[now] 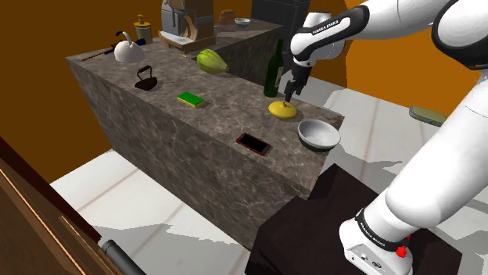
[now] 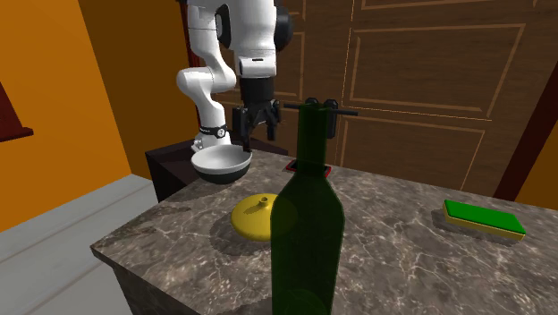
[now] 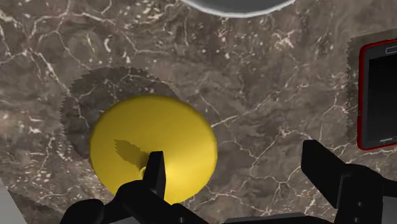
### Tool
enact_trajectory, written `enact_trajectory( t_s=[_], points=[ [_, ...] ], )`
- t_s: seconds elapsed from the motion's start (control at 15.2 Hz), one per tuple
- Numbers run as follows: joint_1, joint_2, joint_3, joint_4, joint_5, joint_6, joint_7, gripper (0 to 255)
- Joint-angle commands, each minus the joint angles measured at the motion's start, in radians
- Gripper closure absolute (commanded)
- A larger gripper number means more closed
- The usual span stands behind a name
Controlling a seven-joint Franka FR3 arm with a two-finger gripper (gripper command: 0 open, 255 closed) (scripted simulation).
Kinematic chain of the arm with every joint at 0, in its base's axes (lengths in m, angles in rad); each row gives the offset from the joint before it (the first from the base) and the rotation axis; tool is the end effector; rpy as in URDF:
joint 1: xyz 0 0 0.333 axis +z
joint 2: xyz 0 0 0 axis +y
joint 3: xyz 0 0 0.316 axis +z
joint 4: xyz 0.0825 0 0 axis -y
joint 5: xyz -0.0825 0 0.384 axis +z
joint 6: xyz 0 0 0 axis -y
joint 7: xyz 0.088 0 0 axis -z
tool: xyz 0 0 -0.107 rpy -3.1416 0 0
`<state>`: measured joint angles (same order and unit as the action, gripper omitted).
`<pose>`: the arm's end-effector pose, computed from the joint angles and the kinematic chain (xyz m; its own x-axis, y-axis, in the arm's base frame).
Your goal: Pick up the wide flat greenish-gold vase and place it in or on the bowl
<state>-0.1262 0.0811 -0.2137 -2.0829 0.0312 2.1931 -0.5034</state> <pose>0.5319 -0.1854 0.3916 0.9888 0.1462 0.0314 0.1460 -0.9893 0.0073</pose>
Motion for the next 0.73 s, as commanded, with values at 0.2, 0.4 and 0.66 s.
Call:
enact_trajectory(
  t_s=[0.2, 0.4, 0.66],
  points=[
    [-0.036, 0.187, -0.007, 0.172, 0.066, 0.030, -0.074, 0],
    [-0.065, 0.300, -0.002, 0.291, 0.102, 0.035, -0.111, 0],
    [-0.072, 0.336, 0.004, 0.297, 0.113, 0.065, -0.119, 0]
  ],
)
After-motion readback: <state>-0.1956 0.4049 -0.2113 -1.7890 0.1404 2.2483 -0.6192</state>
